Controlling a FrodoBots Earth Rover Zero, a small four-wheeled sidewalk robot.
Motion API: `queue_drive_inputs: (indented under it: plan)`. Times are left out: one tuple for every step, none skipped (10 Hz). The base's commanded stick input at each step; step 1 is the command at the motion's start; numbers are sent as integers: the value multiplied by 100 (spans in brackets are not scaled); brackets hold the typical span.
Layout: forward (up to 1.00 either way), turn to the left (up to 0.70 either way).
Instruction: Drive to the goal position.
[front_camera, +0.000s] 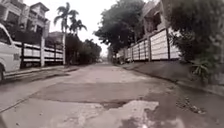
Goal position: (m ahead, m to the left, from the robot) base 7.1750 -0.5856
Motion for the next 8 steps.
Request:
queue_drive_inputs:
  plan:
    - [70, 0]
    - [70, 0]
    - [70, 0]
    - [70, 0]
    - [70, 0]
    - [70, 0]
    - [70, 0]
    - [70, 0]
